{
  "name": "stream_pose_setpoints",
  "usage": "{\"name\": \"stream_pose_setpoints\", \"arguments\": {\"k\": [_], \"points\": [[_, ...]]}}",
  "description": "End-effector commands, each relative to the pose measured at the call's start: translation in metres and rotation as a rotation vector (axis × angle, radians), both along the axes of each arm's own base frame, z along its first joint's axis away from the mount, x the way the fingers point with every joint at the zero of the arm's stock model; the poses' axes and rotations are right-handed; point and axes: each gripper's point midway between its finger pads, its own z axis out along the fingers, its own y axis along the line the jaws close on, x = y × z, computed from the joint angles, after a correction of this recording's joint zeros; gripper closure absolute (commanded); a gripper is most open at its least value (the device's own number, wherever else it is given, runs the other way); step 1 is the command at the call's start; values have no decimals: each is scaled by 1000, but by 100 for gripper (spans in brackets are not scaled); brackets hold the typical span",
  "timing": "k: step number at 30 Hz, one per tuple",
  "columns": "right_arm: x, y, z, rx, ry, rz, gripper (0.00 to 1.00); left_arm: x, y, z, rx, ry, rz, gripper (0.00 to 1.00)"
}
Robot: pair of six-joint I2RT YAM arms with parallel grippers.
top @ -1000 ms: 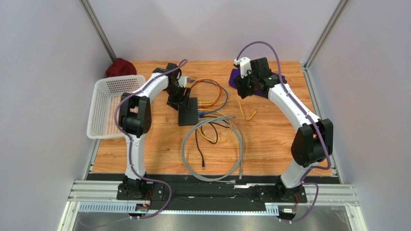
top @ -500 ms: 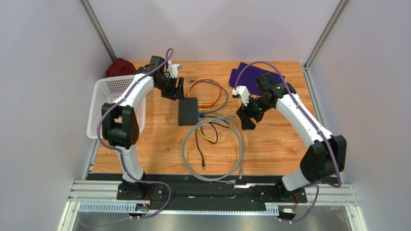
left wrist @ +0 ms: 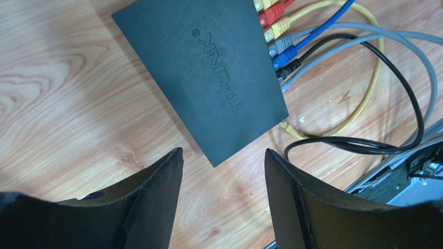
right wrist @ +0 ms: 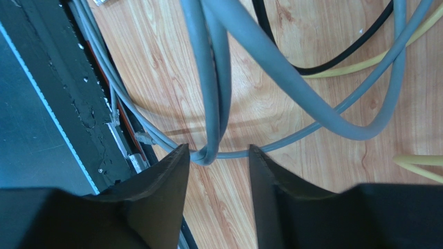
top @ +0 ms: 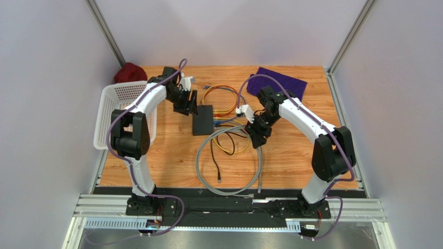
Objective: Pull the plug from the switch port
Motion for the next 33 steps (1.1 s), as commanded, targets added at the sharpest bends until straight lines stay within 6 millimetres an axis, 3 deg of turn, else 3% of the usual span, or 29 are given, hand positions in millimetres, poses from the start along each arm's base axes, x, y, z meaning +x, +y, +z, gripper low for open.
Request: {"name": "stream_pose_setpoints", "arguments": {"k": [1,5,12,14,18,20,21,22,23,26,33], "points": [[10,-11,-14,-79,-16,-68,60,0,1,17,-23,-44,-4,32],[15,-28,-22,-97,12,-123,73,5,3,20,-22,-63,7,33],[37,-19,-23,-71,49,-202,92,3,5,22,-11,-81,1,32],[37,-20,-14,-59,71,-225,88,0,6,25,-8,-88,-3,33],[25,-28,16,15,19,-258,52,-8,8,23,-3,-91,-24,33],[11,-34,16,27,8,-244,39,-10,8,22,-3,-90,-31,32],[4,-34,28,55,-25,-227,16,-13,9,19,1,-81,-32,33],[-3,-32,30,81,-22,-206,4,-14,9,18,1,-80,-35,32],[-10,-27,29,125,-15,-177,0,-14,10,18,3,-78,-34,33],[-7,-17,32,193,-27,-112,1,-16,9,15,-3,-67,-32,32],[13,11,0,190,63,-47,18,-13,14,13,20,-69,-39,32]]}}
